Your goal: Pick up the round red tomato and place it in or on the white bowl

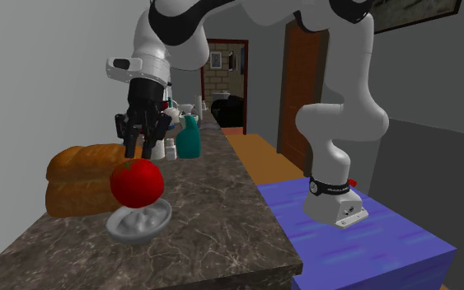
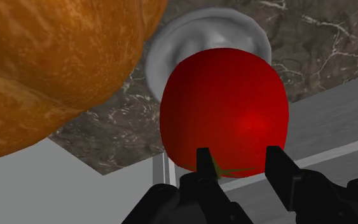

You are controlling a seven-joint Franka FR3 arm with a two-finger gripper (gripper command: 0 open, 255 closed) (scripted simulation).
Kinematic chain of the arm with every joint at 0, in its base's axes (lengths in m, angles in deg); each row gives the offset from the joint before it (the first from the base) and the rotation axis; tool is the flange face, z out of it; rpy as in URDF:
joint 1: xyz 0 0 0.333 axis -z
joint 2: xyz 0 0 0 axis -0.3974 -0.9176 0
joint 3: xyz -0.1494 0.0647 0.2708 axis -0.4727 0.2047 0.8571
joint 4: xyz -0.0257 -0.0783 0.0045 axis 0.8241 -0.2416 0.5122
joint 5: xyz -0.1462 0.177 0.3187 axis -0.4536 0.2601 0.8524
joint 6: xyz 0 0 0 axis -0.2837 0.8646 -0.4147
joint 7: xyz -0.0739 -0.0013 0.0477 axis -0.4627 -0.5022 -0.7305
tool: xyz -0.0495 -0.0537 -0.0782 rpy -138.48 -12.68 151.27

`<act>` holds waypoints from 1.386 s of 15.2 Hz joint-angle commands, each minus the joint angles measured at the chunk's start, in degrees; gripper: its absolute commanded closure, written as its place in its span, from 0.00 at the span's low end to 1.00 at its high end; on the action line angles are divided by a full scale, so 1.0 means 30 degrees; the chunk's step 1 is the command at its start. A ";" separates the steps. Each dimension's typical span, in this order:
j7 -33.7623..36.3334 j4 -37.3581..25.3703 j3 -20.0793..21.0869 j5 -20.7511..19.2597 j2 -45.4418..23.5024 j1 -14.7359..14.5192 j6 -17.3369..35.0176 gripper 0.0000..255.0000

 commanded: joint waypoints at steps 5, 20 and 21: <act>-0.1013 0.0542 -0.0100 0.1037 -0.0706 -0.0019 0.0653 1.00; 0.0308 0.0058 -0.0192 -0.1040 0.0955 0.0245 -0.0454 0.00; 0.0607 -0.0118 -0.0164 -0.1503 0.1336 0.0360 -0.0794 0.00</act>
